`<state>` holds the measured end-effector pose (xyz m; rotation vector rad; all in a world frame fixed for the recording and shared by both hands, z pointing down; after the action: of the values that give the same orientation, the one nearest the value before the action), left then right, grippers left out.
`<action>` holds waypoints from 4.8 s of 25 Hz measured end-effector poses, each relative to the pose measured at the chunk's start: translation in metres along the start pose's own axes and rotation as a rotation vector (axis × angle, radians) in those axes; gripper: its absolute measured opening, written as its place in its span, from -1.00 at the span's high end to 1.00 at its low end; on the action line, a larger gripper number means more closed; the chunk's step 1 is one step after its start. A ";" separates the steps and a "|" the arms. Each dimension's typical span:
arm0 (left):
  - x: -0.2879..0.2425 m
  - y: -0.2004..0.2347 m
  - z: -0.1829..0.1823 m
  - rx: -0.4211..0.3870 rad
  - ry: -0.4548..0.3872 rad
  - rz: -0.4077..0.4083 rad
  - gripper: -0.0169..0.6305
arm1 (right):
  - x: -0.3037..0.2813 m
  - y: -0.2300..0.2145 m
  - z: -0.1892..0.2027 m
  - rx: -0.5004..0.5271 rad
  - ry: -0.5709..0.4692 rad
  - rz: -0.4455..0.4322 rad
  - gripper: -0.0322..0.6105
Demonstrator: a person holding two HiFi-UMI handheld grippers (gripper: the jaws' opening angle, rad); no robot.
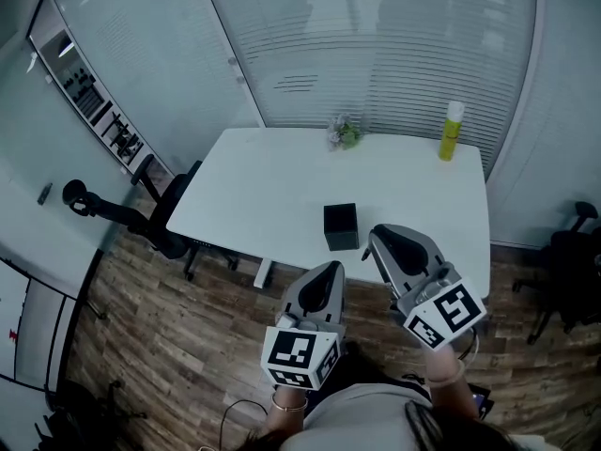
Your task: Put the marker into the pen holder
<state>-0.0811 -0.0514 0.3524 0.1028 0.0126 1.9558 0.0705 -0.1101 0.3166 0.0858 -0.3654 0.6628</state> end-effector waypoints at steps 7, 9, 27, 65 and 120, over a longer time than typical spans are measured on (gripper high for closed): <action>-0.019 0.030 0.005 0.009 0.004 0.027 0.89 | -0.027 -0.011 0.017 0.012 0.012 0.024 0.74; -0.025 0.039 0.006 0.012 0.005 0.037 0.89 | -0.035 -0.015 0.022 0.020 0.019 0.033 0.74; -0.062 0.101 0.022 0.053 0.038 0.139 0.89 | -0.089 -0.033 0.070 0.079 0.086 0.099 0.74; -0.124 0.130 0.038 0.120 0.061 0.030 0.89 | -0.124 -0.095 0.175 -0.022 0.320 -0.026 0.74; -0.143 0.163 0.053 0.148 0.101 -0.018 0.89 | -0.150 -0.090 0.245 0.086 0.939 -0.166 0.73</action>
<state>-0.1738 -0.2469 0.4051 0.1006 0.2241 1.9389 -0.0578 -0.3163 0.4947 -0.1152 0.5695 0.4903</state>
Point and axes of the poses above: the fingertips, and each gripper's own axes: x backward along the fingers, y to its left, z out of its underside, the point moved 8 cm from there along x, backward along the fingers, and after that the axes turned 9 degrees about -y, right-handed, at the moved point
